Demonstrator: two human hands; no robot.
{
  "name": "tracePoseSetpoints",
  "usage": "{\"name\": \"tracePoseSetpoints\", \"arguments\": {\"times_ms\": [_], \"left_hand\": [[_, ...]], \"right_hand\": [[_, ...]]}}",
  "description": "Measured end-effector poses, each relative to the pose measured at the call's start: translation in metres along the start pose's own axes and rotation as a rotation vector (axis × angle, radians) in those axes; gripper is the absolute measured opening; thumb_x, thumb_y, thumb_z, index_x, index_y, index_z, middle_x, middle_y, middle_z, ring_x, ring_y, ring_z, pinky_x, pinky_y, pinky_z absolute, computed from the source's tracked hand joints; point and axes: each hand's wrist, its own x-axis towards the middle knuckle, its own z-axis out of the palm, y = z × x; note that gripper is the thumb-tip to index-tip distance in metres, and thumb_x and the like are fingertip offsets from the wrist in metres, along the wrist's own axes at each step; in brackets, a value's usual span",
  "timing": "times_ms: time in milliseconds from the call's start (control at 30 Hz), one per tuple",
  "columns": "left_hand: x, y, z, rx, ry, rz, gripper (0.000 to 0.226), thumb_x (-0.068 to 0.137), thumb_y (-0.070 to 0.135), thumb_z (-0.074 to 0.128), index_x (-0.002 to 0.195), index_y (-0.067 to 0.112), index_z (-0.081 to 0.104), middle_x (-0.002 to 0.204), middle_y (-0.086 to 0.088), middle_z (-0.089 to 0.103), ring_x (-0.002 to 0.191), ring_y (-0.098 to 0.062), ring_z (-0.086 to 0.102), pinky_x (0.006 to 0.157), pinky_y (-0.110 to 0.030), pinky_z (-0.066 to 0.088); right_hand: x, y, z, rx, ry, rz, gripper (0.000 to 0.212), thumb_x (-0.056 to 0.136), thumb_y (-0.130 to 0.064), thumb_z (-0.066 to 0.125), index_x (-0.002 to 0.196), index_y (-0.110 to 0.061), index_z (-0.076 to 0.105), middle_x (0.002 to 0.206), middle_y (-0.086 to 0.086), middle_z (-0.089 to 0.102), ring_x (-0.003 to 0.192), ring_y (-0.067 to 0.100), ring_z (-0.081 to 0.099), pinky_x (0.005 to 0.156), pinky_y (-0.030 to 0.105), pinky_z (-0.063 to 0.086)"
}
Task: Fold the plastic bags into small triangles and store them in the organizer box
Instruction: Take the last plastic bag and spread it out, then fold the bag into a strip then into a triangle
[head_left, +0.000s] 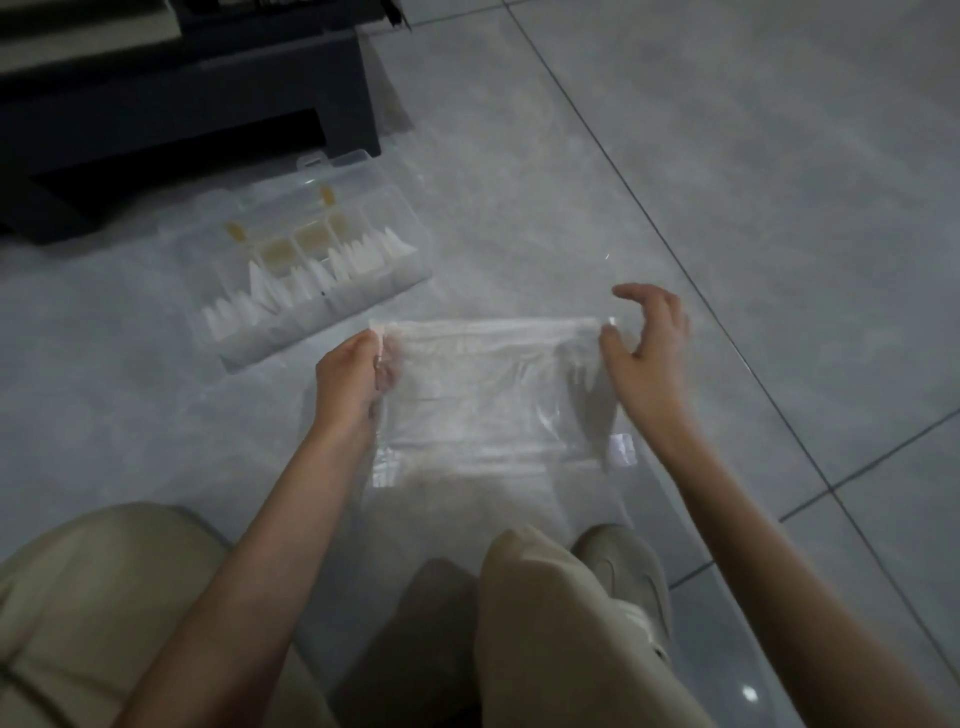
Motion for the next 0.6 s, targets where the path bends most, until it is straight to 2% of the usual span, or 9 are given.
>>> {"name": "tracePoseSetpoints", "arguments": {"times_ms": [67, 100, 133, 167, 233, 333, 467, 600], "left_hand": [[0.004, 0.004, -0.009, 0.328, -0.013, 0.234, 0.015, 0.092, 0.02, 0.05, 0.081, 0.015, 0.06, 0.079, -0.006, 0.058, 0.069, -0.015, 0.053, 0.066, -0.03, 0.043], [0.004, 0.006, -0.015, 0.52, -0.024, 0.4, 0.015, 0.093, 0.023, 0.051, 0.091, 0.015, 0.063, 0.09, -0.006, 0.063, 0.084, -0.018, 0.057, 0.079, -0.033, 0.044], [0.004, 0.008, -0.018, 0.719, -0.025, 0.567, 0.024, 0.095, 0.023, 0.051, 0.112, 0.013, 0.064, 0.112, -0.009, 0.065, 0.106, -0.022, 0.058, 0.094, -0.035, 0.043], [0.003, 0.008, -0.019, 0.866, -0.038, 0.733, 0.036, 0.097, 0.021, 0.05, 0.13, 0.008, 0.057, 0.131, -0.013, 0.059, 0.123, -0.026, 0.052, 0.105, -0.037, 0.038], [0.004, 0.003, -0.014, 1.071, -0.164, 0.968, 0.047, 0.095, 0.022, 0.039, 0.136, 0.001, 0.05, 0.141, -0.018, 0.05, 0.132, -0.03, 0.046, 0.111, -0.041, 0.032], [0.007, -0.024, -0.009, 1.387, -0.32, 0.982, 0.065, 0.093, 0.037, 0.016, 0.144, 0.005, 0.04, 0.151, -0.013, 0.038, 0.141, -0.023, 0.034, 0.115, -0.039, 0.012], [0.017, -0.05, -0.023, 1.593, -0.327, 0.959, 0.072, 0.093, 0.049, 0.013, 0.152, 0.008, 0.022, 0.16, -0.008, 0.019, 0.147, -0.018, 0.019, 0.116, -0.039, -0.003], [0.028, -0.043, -0.036, 1.612, -0.294, 0.895, 0.08, 0.089, 0.058, 0.003, 0.154, 0.012, 0.005, 0.162, -0.003, 0.0, 0.149, -0.013, 0.0, 0.116, -0.038, -0.012]], "right_hand": [[0.0, -0.024, 0.016, -0.127, -0.042, -0.183, 0.042, 0.084, -0.016, 0.054, 0.126, -0.008, 0.055, 0.133, 0.01, 0.049, 0.127, 0.024, 0.04, 0.105, 0.024, 0.027], [0.002, -0.036, 0.025, -0.182, -0.079, -0.262, 0.043, 0.087, -0.016, 0.055, 0.129, -0.007, 0.053, 0.138, 0.012, 0.047, 0.132, 0.027, 0.038, 0.109, 0.032, 0.027], [0.002, -0.047, 0.036, -0.228, -0.151, -0.314, 0.046, 0.09, -0.017, 0.054, 0.134, -0.006, 0.049, 0.143, 0.013, 0.044, 0.137, 0.029, 0.034, 0.113, 0.037, 0.025], [0.001, -0.056, 0.048, -0.265, -0.245, -0.339, 0.049, 0.094, -0.02, 0.051, 0.141, -0.006, 0.043, 0.15, 0.014, 0.037, 0.142, 0.03, 0.027, 0.116, 0.039, 0.02], [-0.006, -0.062, 0.075, -0.328, -0.403, -0.378, 0.055, 0.1, -0.025, 0.042, 0.15, -0.005, 0.027, 0.159, 0.012, 0.022, 0.148, 0.027, 0.013, 0.12, 0.038, 0.009], [-0.019, -0.047, 0.106, -0.458, -0.532, -0.435, 0.058, 0.103, -0.03, 0.033, 0.153, -0.008, 0.015, 0.162, 0.009, 0.008, 0.15, 0.022, 0.006, 0.119, 0.032, 0.0], [-0.025, -0.007, 0.096, -0.556, -0.565, -0.442, 0.07, 0.095, -0.051, 0.011, 0.154, -0.014, 0.014, 0.162, 0.004, 0.011, 0.149, 0.02, 0.01, 0.118, 0.034, -0.003], [-0.018, 0.041, 0.051, -0.592, -0.328, -0.109, 0.067, 0.097, -0.05, 0.017, 0.155, -0.016, 0.012, 0.162, 0.002, 0.009, 0.149, 0.02, 0.009, 0.119, 0.037, -0.002]]}}
